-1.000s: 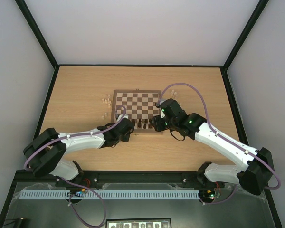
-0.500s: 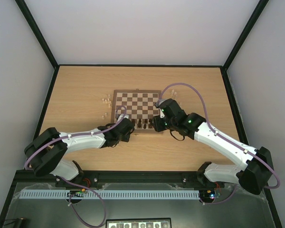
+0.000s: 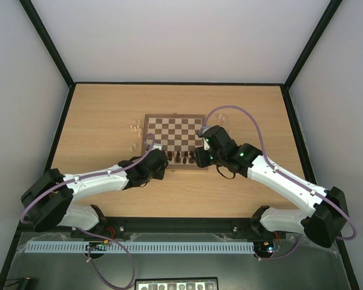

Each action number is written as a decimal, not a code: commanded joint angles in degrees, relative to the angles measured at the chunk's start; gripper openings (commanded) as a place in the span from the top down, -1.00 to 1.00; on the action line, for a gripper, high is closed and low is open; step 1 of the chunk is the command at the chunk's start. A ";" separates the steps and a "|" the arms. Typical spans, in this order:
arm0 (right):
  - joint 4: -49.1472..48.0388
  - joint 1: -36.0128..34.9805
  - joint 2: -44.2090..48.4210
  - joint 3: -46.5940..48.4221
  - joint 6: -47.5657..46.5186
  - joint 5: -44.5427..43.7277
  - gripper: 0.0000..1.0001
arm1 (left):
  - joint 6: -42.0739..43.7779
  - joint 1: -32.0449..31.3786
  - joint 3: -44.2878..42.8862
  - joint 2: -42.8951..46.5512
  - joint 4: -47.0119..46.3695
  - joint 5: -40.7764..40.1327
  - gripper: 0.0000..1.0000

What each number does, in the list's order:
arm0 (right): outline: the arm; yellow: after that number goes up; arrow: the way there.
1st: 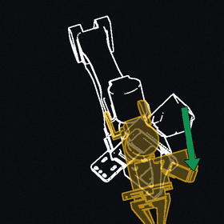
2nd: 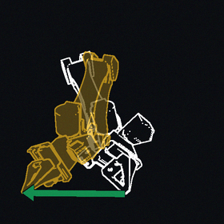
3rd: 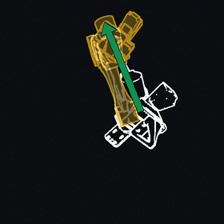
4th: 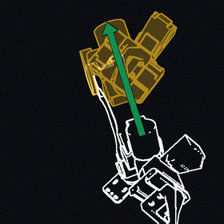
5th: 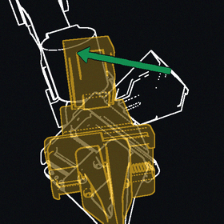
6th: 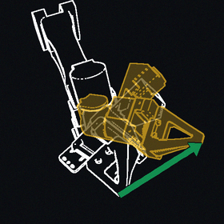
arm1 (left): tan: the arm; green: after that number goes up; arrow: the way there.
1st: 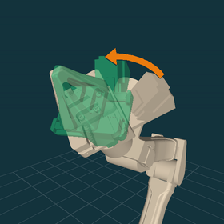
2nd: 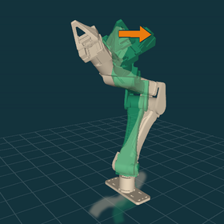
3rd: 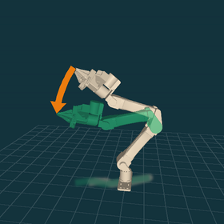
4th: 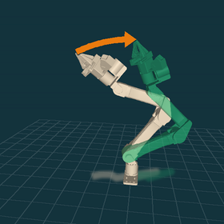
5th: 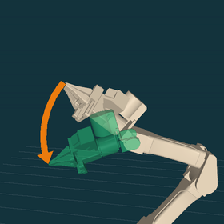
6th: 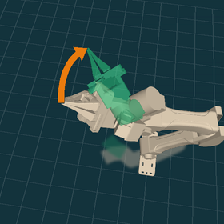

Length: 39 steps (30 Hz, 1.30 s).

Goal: Set up the chess pieces on the board
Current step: Pick up the chess piece from the chessboard, then place the chess piece on the chessboard.

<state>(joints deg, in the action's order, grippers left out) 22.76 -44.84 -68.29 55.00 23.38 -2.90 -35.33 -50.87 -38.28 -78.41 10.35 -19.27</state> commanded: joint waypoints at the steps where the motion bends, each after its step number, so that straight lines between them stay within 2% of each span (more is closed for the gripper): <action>1: -0.01 0.30 -0.09 -0.48 -0.27 0.55 0.21 | -1.15 -0.84 0.15 1.71 2.96 0.11 0.62; 10: -0.09 0.34 0.04 -0.70 -0.17 1.64 0.21 | -3.81 -3.85 -1.17 6.04 8.19 -0.21 0.61; 14: -0.94 0.31 0.43 -1.03 -0.34 5.63 0.21 | -4.44 -5.29 -2.58 8.93 11.28 2.03 0.61; 19: -3.65 0.31 1.05 -2.35 0.12 18.22 0.21 | -4.60 -5.82 -2.32 14.32 11.76 9.97 0.60; 25: -8.52 0.29 2.92 -3.86 3.96 30.65 0.18 | -4.94 -5.89 -0.43 25.07 9.98 18.54 0.58; 29: -14.11 0.40 3.21 -5.32 9.29 39.92 0.07 | -4.42 -5.91 1.17 30.50 8.26 22.67 0.56; 36: -30.35 6.84 3.98 -11.67 25.10 55.59 0.05 | -2.65 -5.99 3.63 37.62 9.34 23.88 0.56; 39: -34.90 7.22 1.64 -13.22 28.96 59.54 0.05 | -1.65 -6.15 4.50 39.99 9.13 24.89 0.56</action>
<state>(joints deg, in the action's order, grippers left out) -2.37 -38.44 -65.56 43.88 43.29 45.98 -38.76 -56.62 -34.92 -41.10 19.27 3.11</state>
